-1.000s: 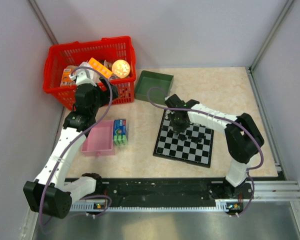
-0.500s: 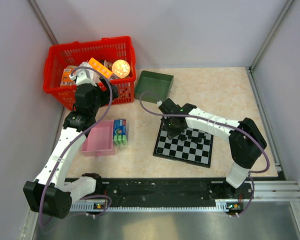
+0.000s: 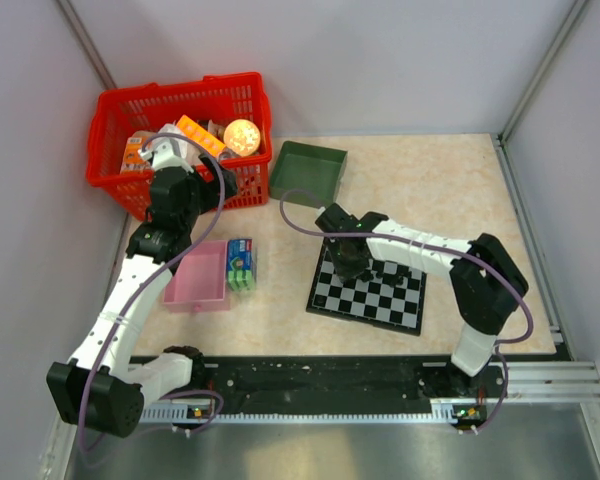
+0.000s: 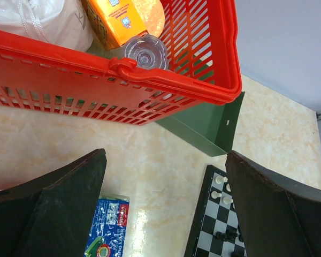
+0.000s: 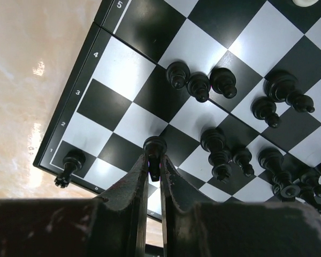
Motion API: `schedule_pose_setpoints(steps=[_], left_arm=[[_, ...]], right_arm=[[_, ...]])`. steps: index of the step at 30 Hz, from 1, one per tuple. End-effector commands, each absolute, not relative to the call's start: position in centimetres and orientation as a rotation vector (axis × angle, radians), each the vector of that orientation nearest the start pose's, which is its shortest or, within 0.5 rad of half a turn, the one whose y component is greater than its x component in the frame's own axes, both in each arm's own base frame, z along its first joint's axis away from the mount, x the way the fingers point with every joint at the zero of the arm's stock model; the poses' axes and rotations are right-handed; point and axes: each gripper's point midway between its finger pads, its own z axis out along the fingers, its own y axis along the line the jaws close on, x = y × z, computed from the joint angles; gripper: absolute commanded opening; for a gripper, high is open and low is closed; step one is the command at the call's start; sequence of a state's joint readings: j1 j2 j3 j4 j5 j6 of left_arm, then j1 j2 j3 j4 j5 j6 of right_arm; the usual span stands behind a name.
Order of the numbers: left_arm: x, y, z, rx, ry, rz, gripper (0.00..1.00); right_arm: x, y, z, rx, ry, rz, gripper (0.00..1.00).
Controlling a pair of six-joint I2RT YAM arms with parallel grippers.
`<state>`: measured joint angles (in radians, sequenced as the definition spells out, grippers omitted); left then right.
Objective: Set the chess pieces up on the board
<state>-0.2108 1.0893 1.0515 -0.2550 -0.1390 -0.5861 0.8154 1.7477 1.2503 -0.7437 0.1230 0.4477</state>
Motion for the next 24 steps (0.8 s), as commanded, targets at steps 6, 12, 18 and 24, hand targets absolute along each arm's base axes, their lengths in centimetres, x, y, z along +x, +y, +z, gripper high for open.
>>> schedule_pose_setpoints(steps=[6, 12, 18, 24], left_arm=[[36.8, -7.5, 30.4, -0.451, 1.771, -0.437, 0.98], [36.7, -7.4, 30.3, -0.452, 1.773, -0.43, 0.98], [36.5, -7.3, 30.1, -0.463, 1.77, -0.432, 0.98], [36.4, -7.2, 30.4, -0.47, 1.758, -0.436, 0.98]], right_arm=[[24.9, 26.5, 5.8, -0.47, 2.749, 0.181, 0.09], [23.7, 27.3, 6.0, -0.496, 2.763, 0.252, 0.07], [21.7, 27.9, 6.9, -0.504, 2.756, 0.305, 0.07], [20.2, 28.8, 7.0, -0.524, 2.757, 0.339, 0.07]])
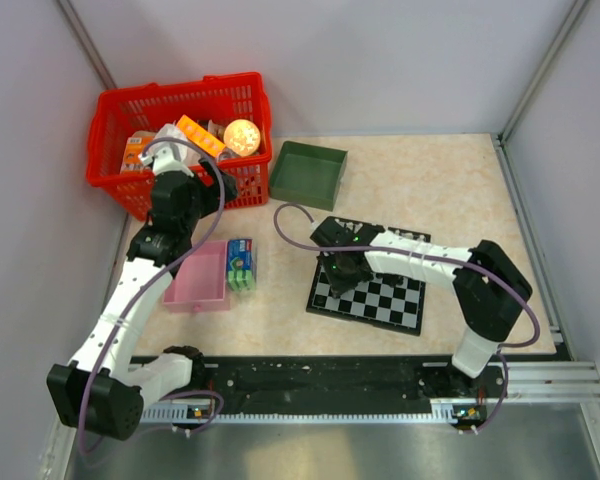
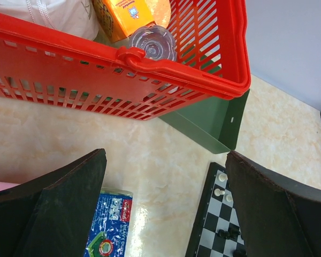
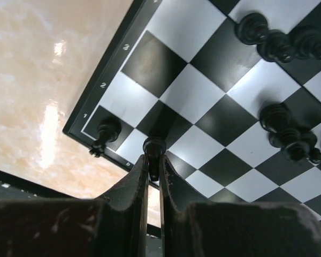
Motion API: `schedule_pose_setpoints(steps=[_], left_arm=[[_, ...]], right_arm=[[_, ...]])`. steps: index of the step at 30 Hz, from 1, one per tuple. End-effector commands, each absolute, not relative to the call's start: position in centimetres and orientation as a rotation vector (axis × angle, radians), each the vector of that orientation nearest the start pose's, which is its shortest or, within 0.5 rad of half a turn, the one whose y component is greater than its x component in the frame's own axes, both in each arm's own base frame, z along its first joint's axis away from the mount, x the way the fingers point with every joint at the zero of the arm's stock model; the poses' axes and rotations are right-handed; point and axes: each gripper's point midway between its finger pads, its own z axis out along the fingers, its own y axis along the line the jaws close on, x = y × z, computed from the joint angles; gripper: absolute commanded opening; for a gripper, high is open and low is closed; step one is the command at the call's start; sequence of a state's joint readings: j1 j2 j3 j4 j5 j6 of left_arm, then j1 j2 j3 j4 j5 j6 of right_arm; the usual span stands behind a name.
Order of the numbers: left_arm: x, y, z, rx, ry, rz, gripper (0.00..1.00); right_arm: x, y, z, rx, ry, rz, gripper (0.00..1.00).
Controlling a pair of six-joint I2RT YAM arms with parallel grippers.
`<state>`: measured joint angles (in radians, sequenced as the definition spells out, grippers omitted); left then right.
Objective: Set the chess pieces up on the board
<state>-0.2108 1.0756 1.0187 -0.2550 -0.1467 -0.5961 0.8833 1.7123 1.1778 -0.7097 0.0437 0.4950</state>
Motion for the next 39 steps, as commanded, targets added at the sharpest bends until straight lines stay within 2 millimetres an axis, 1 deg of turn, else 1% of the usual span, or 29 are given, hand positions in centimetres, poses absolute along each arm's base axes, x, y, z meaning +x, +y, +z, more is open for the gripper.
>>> schedule_pose_setpoints(steps=[1, 5, 9, 14, 19, 26, 39], left_arm=[[36.4, -7.1, 30.5, -0.473, 1.755, -0.437, 0.98], [36.1, -7.0, 30.7, -0.478, 1.744, -0.437, 0.98], [36.0, -6.9, 30.7, -0.482, 1.739, -0.435, 0.98], [36.0, -6.8, 30.6, -0.49, 1.739, -0.434, 0.98], [36.1, -6.9, 30.7, -0.49, 1.736, -0.437, 0.98], [36.2, -6.9, 30.6, -0.489, 1.741, -0.435, 0.98], [36.1, -6.9, 30.4, -0.491, 1.745, -0.436, 0.98]], right_arm=[[20.0, 29.0, 7.1, -0.532, 2.755, 0.349, 0.07], [19.5, 29.5, 6.9, -0.541, 2.756, 0.356, 0.07], [19.3, 29.5, 6.8, -0.535, 2.763, 0.353, 0.07], [19.0, 29.0, 6.6, -0.548, 2.772, 0.327, 0.07], [19.0, 29.1, 6.5, -0.555, 2.776, 0.33, 0.07], [19.0, 28.8, 5.8, -0.555, 2.785, 0.305, 0.08], [18.6, 28.8, 5.1, -0.58, 2.807, 0.302, 0.08]])
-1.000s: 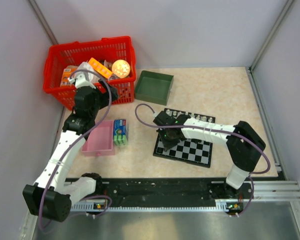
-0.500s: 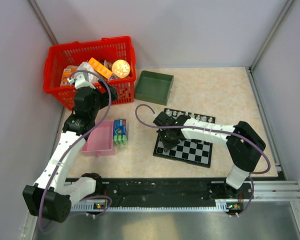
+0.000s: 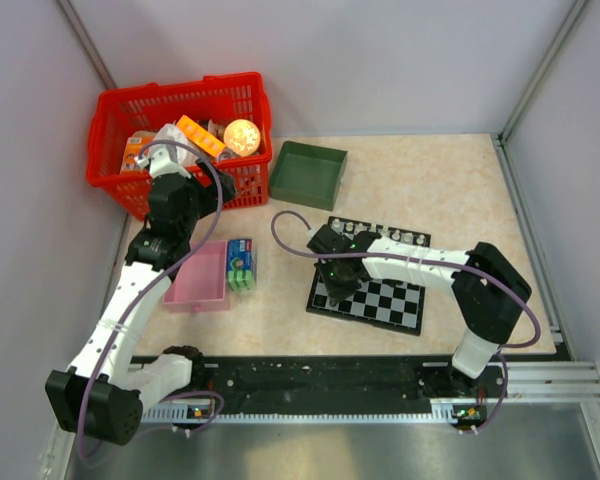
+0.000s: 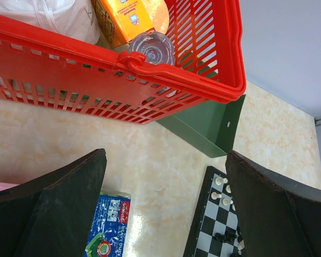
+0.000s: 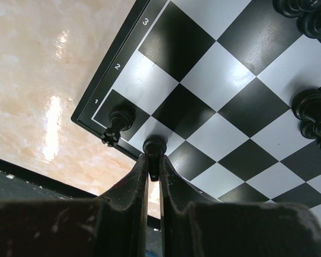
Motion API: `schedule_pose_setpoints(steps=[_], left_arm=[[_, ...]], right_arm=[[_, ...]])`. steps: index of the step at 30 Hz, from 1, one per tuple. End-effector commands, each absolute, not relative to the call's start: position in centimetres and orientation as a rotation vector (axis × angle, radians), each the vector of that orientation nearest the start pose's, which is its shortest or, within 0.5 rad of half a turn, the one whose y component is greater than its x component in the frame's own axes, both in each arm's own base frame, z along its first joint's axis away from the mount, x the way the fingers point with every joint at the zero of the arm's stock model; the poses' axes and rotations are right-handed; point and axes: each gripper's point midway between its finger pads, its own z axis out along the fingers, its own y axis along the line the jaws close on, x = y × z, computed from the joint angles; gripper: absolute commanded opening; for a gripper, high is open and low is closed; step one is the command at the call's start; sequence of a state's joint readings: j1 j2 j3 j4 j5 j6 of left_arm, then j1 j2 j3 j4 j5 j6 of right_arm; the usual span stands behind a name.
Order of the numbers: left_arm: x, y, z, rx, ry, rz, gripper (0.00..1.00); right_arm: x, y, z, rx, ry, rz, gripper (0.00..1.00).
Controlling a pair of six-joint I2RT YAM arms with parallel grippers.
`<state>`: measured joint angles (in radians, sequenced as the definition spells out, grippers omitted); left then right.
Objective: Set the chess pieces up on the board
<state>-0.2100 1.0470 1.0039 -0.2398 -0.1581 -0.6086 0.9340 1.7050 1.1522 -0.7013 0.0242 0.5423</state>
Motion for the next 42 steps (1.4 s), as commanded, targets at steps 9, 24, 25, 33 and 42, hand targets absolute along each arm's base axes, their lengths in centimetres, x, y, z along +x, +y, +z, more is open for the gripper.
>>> schedule_pose_setpoints(steps=[9, 24, 25, 33, 42], left_arm=[[36.2, -7.0, 30.4, -0.488, 1.746, -0.438, 0.98], [36.2, -6.8, 30.6, -0.486, 1.742, -0.427, 0.98], [36.2, -6.9, 30.6, -0.485, 1.744, -0.43, 0.98], [36.4, -7.0, 30.5, -0.482, 1.749, -0.434, 0.98], [36.5, -6.9, 30.2, -0.488, 1.754, -0.425, 0.98]], right_arm=[[18.9, 29.2, 5.5, -0.591, 2.792, 0.321, 0.18], [23.0, 30.0, 11.7, -0.492, 2.605, 0.45, 0.38], [23.5, 29.6, 12.0, -0.467, 2.597, 0.456, 0.38], [22.5, 29.6, 10.0, -0.456, 2.675, 0.557, 0.25], [21.3, 27.7, 6.3, -0.432, 2.783, 0.419, 0.13]])
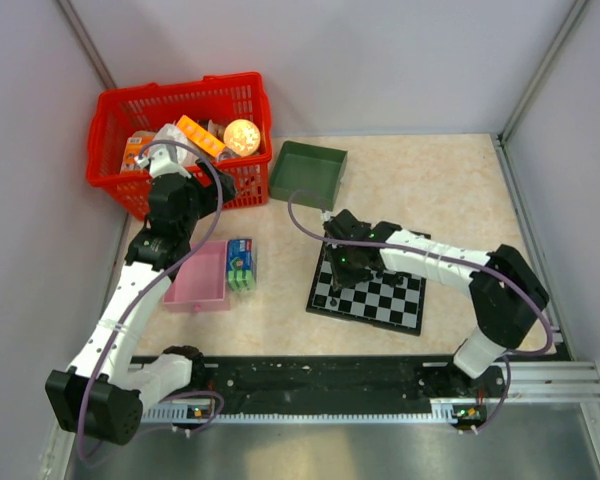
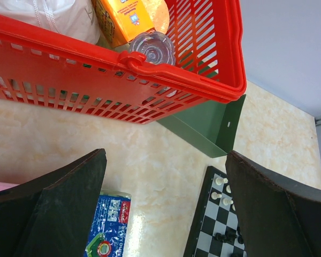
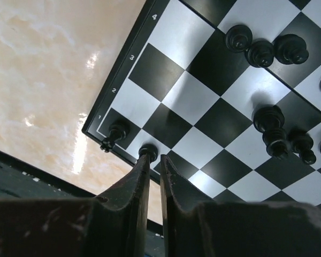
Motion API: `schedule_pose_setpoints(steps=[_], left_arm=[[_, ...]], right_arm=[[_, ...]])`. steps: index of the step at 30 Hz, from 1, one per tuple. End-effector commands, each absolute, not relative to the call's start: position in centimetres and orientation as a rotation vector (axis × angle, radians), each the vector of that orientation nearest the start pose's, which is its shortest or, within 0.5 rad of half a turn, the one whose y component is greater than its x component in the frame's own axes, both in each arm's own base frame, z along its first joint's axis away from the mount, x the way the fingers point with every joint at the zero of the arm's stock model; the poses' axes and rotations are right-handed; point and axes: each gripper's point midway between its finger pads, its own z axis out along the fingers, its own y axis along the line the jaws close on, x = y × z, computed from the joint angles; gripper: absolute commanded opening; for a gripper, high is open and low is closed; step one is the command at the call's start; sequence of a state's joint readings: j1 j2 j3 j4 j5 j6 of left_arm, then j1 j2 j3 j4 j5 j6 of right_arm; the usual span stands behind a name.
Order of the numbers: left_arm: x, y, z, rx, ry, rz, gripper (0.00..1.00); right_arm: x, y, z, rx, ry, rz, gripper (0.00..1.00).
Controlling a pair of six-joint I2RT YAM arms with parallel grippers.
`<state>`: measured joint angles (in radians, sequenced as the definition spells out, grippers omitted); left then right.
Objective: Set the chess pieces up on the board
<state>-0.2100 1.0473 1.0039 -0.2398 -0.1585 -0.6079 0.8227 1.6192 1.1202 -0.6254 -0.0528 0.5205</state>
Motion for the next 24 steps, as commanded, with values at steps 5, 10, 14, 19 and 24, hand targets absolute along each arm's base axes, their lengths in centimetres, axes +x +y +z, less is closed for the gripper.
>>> schedule_pose_setpoints(steps=[5, 10, 14, 19, 24], left_arm=[[36.7, -7.1, 30.2, -0.483, 1.758, -0.434, 0.98], [36.7, -7.0, 30.1, -0.486, 1.762, -0.427, 0.98], [36.6, -7.0, 30.0, -0.488, 1.762, -0.426, 0.98], [36.6, -7.0, 30.1, -0.488, 1.761, -0.427, 0.98], [36.6, -7.0, 30.1, -0.483, 1.762, -0.427, 0.98]], right_arm=[[20.7, 28.2, 5.2, -0.47, 2.814, 0.412, 0.11], [19.8, 28.7, 4.4, -0.503, 2.838, 0.408, 0.11], [19.6, 28.8, 4.4, -0.514, 2.837, 0.409, 0.11], [20.2, 28.6, 4.5, -0.502, 2.817, 0.367, 0.11], [22.0, 27.9, 5.8, -0.481, 2.76, 0.284, 0.12]])
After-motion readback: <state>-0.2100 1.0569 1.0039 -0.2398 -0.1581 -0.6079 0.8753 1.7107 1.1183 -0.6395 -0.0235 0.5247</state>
